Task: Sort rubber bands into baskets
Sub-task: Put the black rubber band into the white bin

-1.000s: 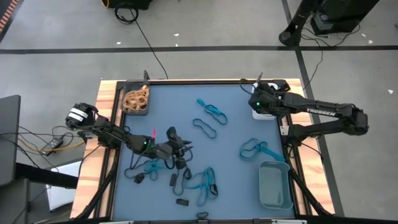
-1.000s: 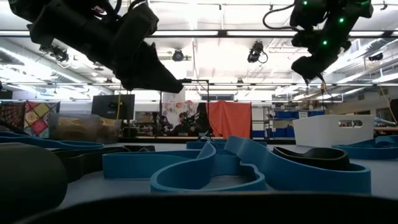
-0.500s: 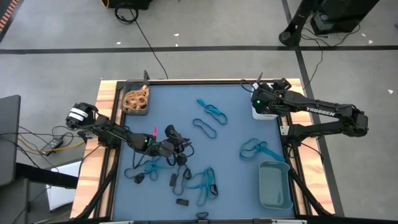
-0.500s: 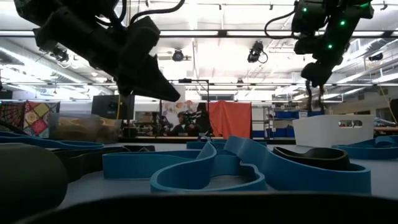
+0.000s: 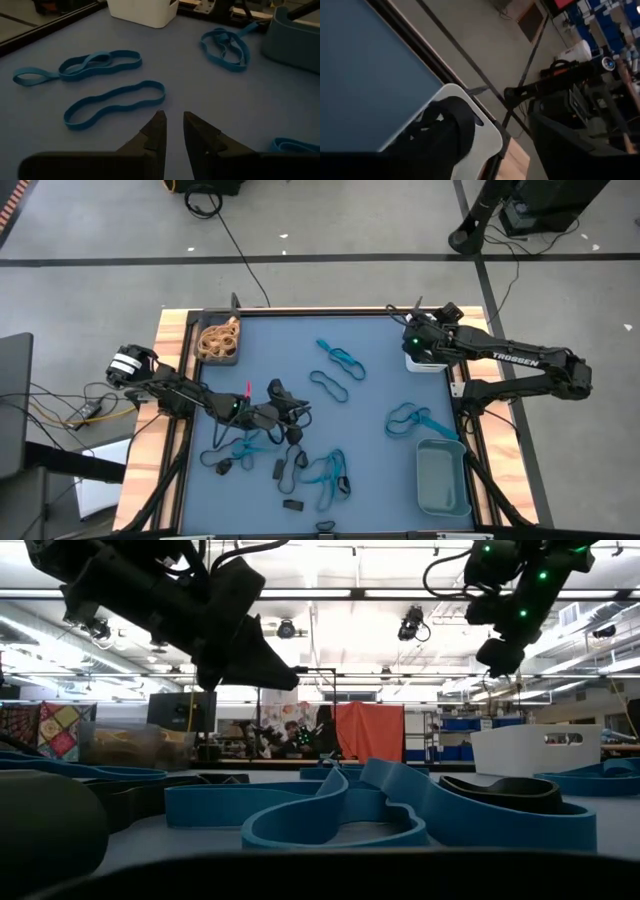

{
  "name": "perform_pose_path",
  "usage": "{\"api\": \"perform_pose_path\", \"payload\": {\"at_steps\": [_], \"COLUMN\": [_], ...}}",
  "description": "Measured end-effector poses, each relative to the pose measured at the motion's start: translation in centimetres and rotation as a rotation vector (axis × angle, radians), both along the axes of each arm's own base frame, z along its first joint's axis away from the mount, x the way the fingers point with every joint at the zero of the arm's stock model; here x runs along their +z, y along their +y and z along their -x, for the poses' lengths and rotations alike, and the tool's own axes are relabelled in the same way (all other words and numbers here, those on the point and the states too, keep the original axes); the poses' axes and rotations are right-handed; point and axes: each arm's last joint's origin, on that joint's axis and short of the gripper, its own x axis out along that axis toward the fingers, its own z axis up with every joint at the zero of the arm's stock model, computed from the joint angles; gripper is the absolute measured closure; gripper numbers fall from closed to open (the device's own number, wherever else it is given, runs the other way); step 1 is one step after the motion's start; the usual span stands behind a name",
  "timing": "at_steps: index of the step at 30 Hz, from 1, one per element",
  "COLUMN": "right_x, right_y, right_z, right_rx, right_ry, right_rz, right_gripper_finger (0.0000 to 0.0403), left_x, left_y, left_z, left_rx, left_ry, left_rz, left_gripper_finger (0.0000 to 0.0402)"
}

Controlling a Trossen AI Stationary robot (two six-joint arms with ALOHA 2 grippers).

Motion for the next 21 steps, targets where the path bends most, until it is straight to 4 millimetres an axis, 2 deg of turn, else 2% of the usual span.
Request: {"api": "perform_pose_path", "payload": {"at_steps": [4,8,13,21], "right_x": [-0.2,-0.5,-0.6,-0.5], "right_y": [-0.1,-0.2,-0.6,-1.3], "right_z": [0.8,1.9,2.0,2.2], "right_rx": [-0.060,-0.119,-0.079,-0.102], "right_ry": [0.062,0.136,0.167,0.183], "right_rz": [0.017,-0.012,-0.072,-0.049], "right_gripper_finger": [0.0183,0.0230,0.0279,0.0313], "left_x": [-0.1,-0.2,-0.2,-0.2], "left_y": [0.0,0.0,0.0,0.0], "left_z": [0.1,0.1,0.1,0.1], "left_rx": [0.000,0.000,-0.001,-0.003], "left_ry": [0.013,0.027,0.028,0.025], "left_rz": [-0.004,-0.008,-0.008,-0.005], "left_gripper_finger": [0.0334,0.0334,0.0334,0.0334]}}
